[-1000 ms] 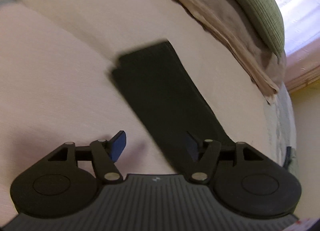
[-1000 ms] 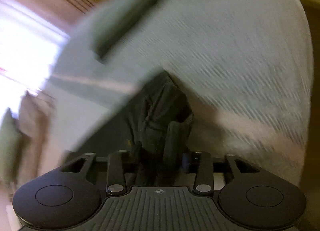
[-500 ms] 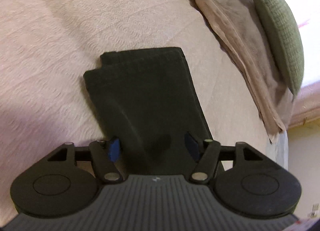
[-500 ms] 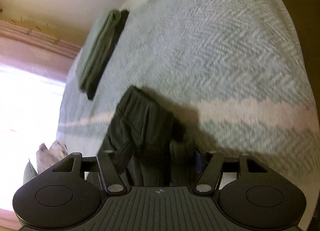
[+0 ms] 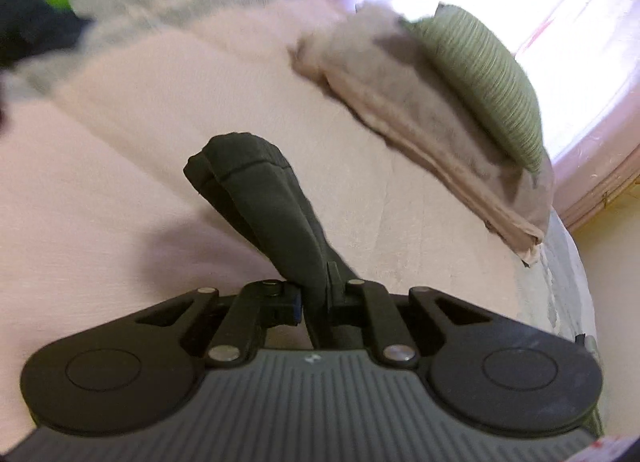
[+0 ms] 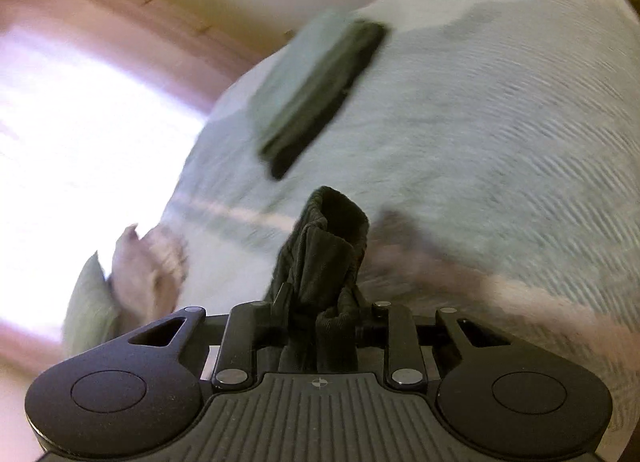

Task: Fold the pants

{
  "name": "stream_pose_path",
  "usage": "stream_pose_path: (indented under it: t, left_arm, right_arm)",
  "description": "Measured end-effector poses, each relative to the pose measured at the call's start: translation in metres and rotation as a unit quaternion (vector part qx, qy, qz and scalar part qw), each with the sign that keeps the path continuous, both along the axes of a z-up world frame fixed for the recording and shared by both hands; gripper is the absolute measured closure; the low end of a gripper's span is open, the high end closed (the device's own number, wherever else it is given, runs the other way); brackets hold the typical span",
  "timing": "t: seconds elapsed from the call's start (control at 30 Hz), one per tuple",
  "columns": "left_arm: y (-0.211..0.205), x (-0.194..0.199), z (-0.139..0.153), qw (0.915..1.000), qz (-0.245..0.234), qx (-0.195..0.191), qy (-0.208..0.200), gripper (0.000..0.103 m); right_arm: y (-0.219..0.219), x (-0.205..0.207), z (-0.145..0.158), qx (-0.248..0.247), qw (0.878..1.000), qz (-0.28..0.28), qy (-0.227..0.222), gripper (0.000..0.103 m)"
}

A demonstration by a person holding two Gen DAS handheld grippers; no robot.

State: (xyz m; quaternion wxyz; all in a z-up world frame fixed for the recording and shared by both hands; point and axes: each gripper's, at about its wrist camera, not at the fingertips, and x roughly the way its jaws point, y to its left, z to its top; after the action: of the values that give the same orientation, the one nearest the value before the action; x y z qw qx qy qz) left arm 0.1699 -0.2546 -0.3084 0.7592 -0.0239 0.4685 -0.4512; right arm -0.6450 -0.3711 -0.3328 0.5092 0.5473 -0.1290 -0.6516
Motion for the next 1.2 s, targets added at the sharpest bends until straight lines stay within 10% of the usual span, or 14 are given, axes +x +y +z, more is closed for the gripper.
stream_pose_path:
  t: [0.1, 0.3, 0.73, 0.8, 0.87, 1.2]
  left_arm:
    - [0.073, -0.002, 0.015, 0.9990, 0.031, 0.012, -0.028, 0.092]
    - [0.158, -0.008, -0.029, 0.9785, 0.117, 0.170, -0.005, 0.081]
    - [0.156, -0.025, -0.063, 0.9761, 0.142, 0.147, 0.074, 0.057]
    - [0.152, -0.022, -0.076, 0.9725, 0.144, 0.164, 0.082, 0.063]
    - [0.148, -0.017, -0.083, 0.9711, 0.148, 0.170, 0.079, 0.101]
    - [0.137, -0.017, -0.048, 0.9804, 0.081, 0.176, 0.038, 0.102]
  right_arm:
    - [-0.006, 0.004, 0.015, 0.018, 0.998, 0.061, 0.001, 0.078]
    - [-0.004, 0.018, -0.007, 0.167, 0.980, 0.099, 0.049, 0.047]
    - [0.023, 0.013, -0.011, 0.154, 0.986, 0.065, -0.003, 0.046]
    - [0.031, 0.013, -0.014, 0.158, 0.986, 0.053, -0.017, 0.046]
    - [0.042, 0.013, -0.014, 0.153, 0.987, 0.037, -0.036, 0.046]
    - [0.051, 0.037, -0.012, 0.124, 0.991, 0.021, -0.041, 0.046]
